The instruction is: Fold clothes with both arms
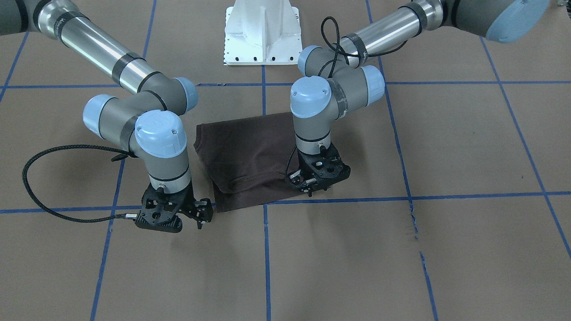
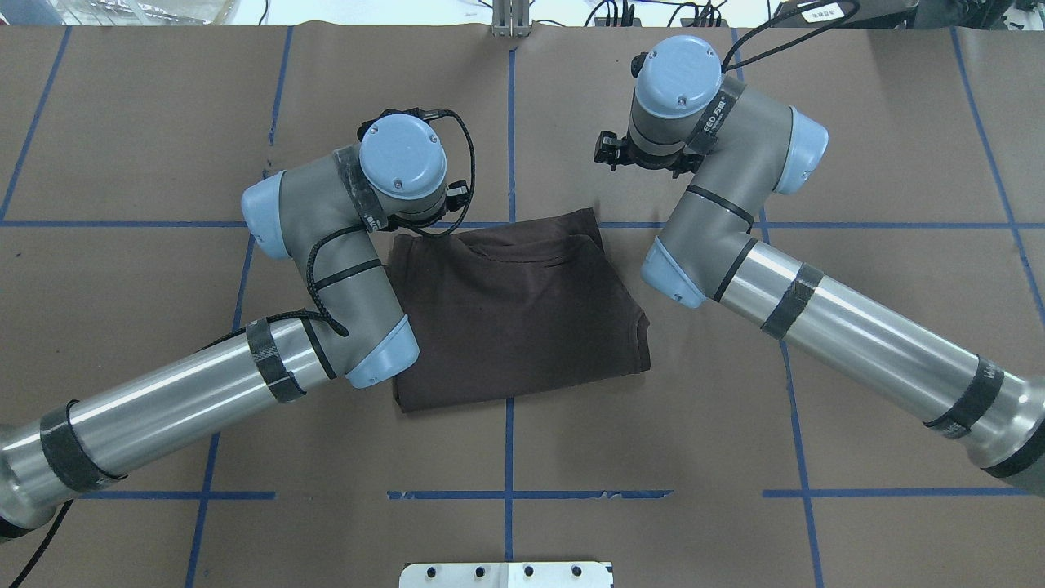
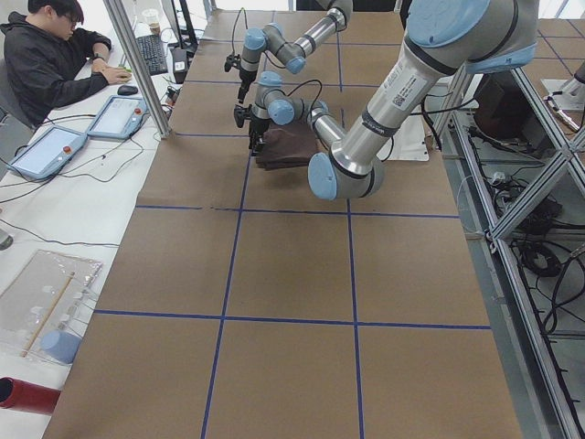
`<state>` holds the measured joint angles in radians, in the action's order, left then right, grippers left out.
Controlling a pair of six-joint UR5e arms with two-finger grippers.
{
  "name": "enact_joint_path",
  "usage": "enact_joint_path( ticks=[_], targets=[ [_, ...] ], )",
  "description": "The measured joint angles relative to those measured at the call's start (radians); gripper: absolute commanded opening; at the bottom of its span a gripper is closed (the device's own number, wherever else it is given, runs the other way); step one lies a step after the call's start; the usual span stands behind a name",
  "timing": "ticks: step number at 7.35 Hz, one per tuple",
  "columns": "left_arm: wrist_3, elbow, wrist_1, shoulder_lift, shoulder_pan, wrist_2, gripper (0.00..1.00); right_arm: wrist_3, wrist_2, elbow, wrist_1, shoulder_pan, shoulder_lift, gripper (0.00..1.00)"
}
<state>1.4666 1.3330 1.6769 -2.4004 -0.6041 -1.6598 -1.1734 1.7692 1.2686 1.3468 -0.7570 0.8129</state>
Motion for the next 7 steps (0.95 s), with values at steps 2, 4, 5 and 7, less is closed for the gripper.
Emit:
enact_joint_path(
  ticks=[2, 4, 5, 7],
  targets=[
    [0.000, -0.001, -0.015, -0.008, 0.011, 0.000, 0.50, -0.001, -0.001, 0.000, 0.000, 0.003, 0.001, 1.00],
    [0.001, -0.001, -0.028, -0.010, 0.024, 0.000, 0.14, 0.000, -0.002, 0.000, 0.000, 0.004, 0.004, 1.00],
    [0.001, -0.001, -0.032, -0.009, 0.029, 0.000, 0.00, 0.000, -0.002, 0.000, 0.000, 0.004, 0.005, 1.00],
    [-0.002, 0.001, -0.036, -0.002, 0.031, 0.002, 0.00, -0.002, -0.003, 0.010, 0.000, 0.005, 0.007, 1.00]
  ],
)
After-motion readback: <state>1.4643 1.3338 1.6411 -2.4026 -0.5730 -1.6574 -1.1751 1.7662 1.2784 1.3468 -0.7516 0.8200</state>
